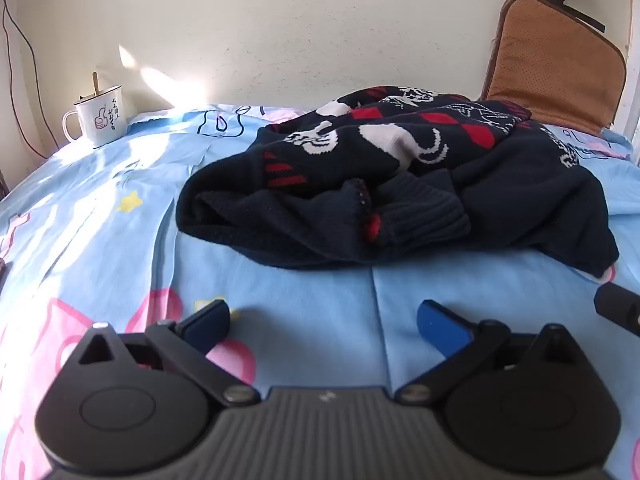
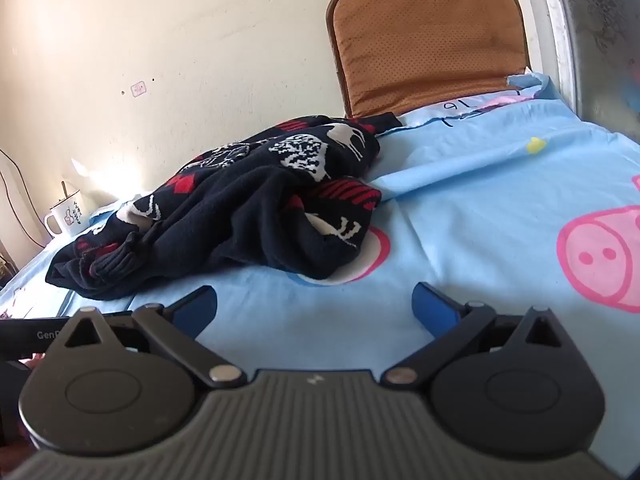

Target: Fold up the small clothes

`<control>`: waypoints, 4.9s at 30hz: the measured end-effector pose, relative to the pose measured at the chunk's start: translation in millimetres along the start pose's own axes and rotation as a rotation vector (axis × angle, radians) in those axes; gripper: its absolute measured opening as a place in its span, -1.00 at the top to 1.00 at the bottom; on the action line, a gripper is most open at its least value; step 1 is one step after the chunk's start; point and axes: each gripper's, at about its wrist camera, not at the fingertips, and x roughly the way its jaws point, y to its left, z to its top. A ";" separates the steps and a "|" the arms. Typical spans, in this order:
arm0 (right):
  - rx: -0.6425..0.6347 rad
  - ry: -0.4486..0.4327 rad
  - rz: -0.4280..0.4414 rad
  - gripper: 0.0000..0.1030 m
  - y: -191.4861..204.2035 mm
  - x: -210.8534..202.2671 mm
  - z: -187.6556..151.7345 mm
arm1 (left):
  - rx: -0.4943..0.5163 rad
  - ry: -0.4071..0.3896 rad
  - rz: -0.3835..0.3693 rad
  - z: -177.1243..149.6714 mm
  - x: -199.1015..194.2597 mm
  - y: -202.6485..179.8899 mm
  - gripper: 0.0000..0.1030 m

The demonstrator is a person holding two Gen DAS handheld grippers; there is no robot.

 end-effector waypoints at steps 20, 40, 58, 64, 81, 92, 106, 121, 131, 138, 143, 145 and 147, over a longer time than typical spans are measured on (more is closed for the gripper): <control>-0.228 -0.051 0.205 0.21 48.6 7.5 48.5 | -0.018 -0.172 -0.070 -5.6 -22.9 44.0 -0.99; -0.642 -0.238 0.170 0.77 150.6 57.4 124.5 | -0.119 -0.228 -0.196 -16.2 -30.3 67.7 -0.99; -0.587 -0.505 0.065 0.78 128.3 -61.2 204.5 | 0.247 -0.395 -0.235 24.2 -42.7 -75.9 -0.99; -0.574 -0.623 0.048 0.78 122.3 -102.5 219.6 | 0.234 -0.339 -0.194 42.2 -24.8 -80.6 0.67; -0.391 -0.961 0.102 0.78 95.8 -229.3 261.3 | 0.135 -0.998 0.019 116.5 -275.7 38.9 0.73; -0.305 -0.781 0.094 0.78 53.8 -191.7 232.8 | 0.351 -0.768 -0.098 121.7 -240.3 7.0 0.69; -0.357 -0.041 0.033 0.24 -15.8 11.5 77.7 | 0.333 -0.276 -0.170 26.3 -80.3 17.5 0.02; -0.639 0.029 0.189 0.88 93.9 62.9 43.2 | 0.446 -0.109 -0.151 -16.0 -60.6 -2.5 0.66; -0.429 -0.564 0.082 0.89 70.2 -83.0 156.2 | 0.063 -0.593 -0.222 60.4 -224.2 122.0 0.69; -0.406 -0.910 0.065 0.89 75.6 -192.9 202.0 | 0.120 -0.833 -0.276 72.5 -320.1 120.5 0.70; -0.451 -1.055 0.066 0.89 92.9 -245.7 236.3 | 0.175 -1.019 -0.190 74.3 -382.4 105.5 0.70; -0.472 -1.095 0.059 0.89 99.3 -258.4 242.9 | 0.165 -1.058 -0.161 74.8 -398.0 106.3 0.70; -0.486 -1.101 0.060 0.89 107.1 -259.9 250.4 | 0.149 -1.058 -0.144 78.1 -402.8 108.3 0.70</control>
